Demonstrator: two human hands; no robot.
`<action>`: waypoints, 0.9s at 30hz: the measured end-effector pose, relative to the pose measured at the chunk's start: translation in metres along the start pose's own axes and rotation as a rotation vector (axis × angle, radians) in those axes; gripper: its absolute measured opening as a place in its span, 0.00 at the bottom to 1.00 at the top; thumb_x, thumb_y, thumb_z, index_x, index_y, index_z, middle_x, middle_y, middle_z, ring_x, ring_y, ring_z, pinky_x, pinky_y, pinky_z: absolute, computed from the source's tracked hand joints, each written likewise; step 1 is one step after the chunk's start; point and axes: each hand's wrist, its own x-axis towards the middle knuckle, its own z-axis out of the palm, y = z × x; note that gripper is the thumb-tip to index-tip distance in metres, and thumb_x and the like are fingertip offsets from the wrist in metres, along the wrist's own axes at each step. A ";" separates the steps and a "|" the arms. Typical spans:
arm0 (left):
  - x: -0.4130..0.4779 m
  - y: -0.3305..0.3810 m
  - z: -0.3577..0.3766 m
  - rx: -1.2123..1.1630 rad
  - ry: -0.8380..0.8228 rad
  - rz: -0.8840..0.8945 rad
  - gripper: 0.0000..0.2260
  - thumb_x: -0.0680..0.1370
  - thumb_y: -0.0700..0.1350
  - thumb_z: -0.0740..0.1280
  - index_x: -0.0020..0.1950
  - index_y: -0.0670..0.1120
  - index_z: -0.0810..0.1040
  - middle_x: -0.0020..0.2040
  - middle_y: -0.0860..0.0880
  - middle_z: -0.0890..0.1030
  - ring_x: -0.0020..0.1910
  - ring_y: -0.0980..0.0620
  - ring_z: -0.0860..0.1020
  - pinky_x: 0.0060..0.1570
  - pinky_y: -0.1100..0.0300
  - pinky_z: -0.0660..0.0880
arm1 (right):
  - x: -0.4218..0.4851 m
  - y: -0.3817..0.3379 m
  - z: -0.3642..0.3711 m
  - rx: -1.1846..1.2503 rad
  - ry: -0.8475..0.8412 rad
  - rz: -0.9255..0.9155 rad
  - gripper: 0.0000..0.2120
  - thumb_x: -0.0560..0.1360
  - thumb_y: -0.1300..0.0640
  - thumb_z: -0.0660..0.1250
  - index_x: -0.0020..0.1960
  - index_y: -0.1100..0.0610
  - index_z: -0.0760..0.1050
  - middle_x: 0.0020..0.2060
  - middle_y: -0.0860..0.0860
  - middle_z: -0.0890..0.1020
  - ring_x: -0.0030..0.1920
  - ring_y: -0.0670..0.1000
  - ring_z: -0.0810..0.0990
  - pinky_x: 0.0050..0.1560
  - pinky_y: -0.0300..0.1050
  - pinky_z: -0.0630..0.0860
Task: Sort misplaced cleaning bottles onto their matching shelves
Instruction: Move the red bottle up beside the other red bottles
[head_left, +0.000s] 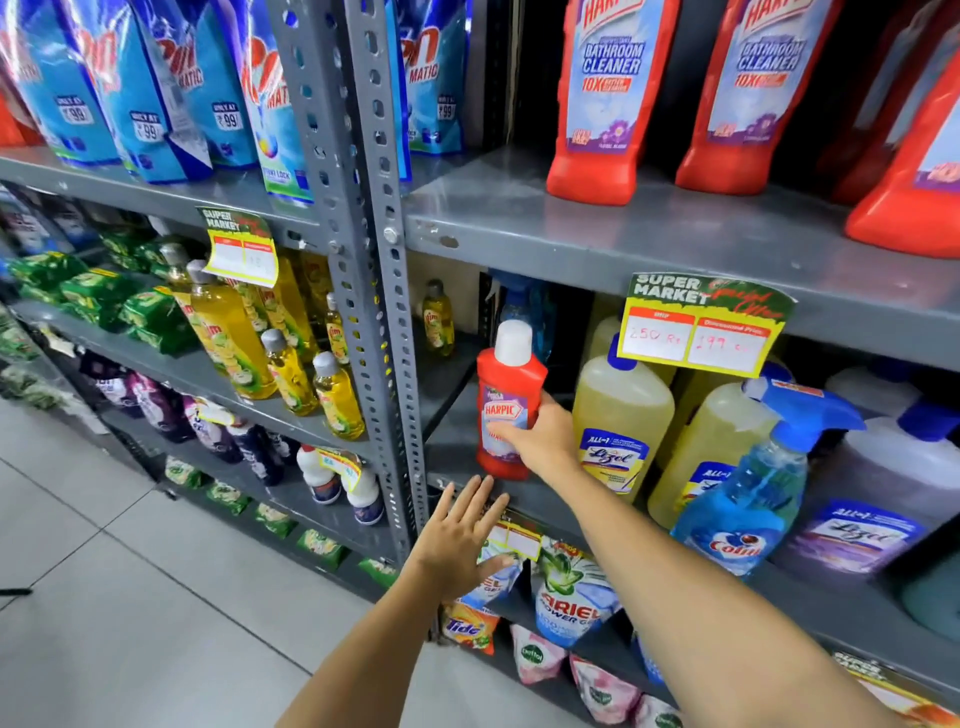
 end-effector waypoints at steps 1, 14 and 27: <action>0.000 0.001 0.001 -0.006 0.002 -0.005 0.36 0.79 0.69 0.41 0.79 0.50 0.34 0.79 0.45 0.36 0.77 0.45 0.35 0.73 0.44 0.31 | -0.004 -0.001 -0.004 -0.006 0.007 -0.017 0.28 0.65 0.51 0.81 0.62 0.57 0.78 0.55 0.54 0.84 0.53 0.53 0.83 0.52 0.44 0.77; 0.002 -0.004 -0.168 -0.052 0.425 0.140 0.27 0.81 0.60 0.55 0.76 0.47 0.65 0.79 0.44 0.58 0.79 0.45 0.49 0.73 0.35 0.38 | -0.124 -0.158 -0.212 0.215 0.107 -0.527 0.21 0.57 0.56 0.84 0.43 0.37 0.82 0.39 0.33 0.85 0.41 0.36 0.84 0.40 0.28 0.76; 0.020 -0.011 -0.314 -0.122 0.810 0.211 0.26 0.82 0.58 0.54 0.76 0.46 0.64 0.77 0.47 0.64 0.78 0.48 0.54 0.75 0.42 0.48 | -0.073 -0.231 -0.325 0.229 0.255 -0.615 0.12 0.66 0.61 0.80 0.45 0.51 0.81 0.42 0.41 0.86 0.41 0.36 0.84 0.34 0.29 0.75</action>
